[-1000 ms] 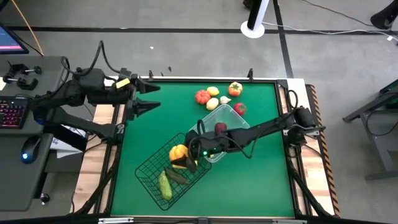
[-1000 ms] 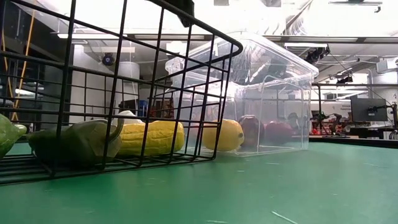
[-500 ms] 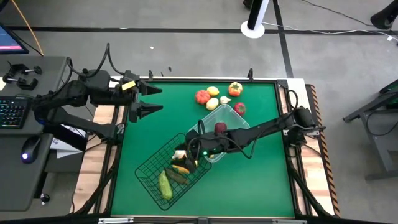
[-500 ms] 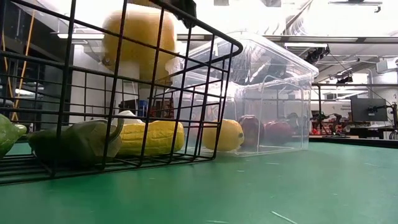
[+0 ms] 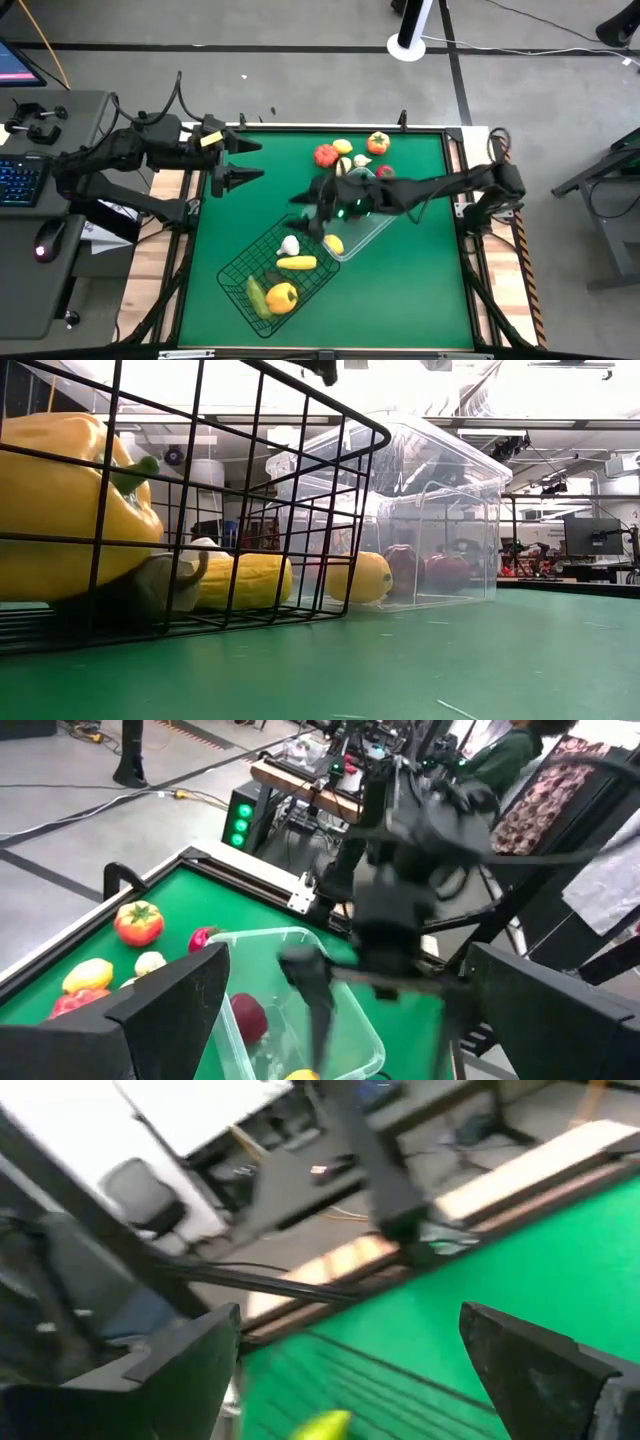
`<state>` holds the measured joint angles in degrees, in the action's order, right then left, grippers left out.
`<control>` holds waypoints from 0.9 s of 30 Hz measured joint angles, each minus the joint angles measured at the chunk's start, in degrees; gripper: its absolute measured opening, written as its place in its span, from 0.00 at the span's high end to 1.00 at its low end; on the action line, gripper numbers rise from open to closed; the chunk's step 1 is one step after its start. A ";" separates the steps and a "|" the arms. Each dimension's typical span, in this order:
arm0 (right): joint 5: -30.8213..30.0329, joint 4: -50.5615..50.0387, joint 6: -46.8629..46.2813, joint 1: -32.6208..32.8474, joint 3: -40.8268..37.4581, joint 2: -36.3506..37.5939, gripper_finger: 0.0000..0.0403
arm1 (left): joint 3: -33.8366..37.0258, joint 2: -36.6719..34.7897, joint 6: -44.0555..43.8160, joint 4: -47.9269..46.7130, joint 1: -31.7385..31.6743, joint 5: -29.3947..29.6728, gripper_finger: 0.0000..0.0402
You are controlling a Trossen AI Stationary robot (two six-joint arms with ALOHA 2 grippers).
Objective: Sort produce into baskets
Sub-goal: Put the pumpkin into the wire basket
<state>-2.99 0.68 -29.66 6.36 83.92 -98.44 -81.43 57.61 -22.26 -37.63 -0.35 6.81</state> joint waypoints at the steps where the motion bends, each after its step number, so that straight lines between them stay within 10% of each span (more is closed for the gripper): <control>1: -0.34 -2.73 0.38 -0.93 -0.02 1.34 0.09 | 0.00 0.21 -0.01 0.13 0.01 0.30 0.02; 15: -15.29 -35.25 1.25 -14.11 -6.65 18.64 0.09 | -0.95 17.09 -2.67 -0.09 -6.44 0.71 0.02; 27: -3.96 -30.30 -1.72 -27.84 -30.31 37.89 0.09 | -22.84 47.79 -4.65 -14.65 -24.70 -4.96 0.02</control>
<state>-6.95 -29.62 -31.38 -21.48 53.61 -60.54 -104.27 105.40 -26.91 -52.28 -25.05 1.85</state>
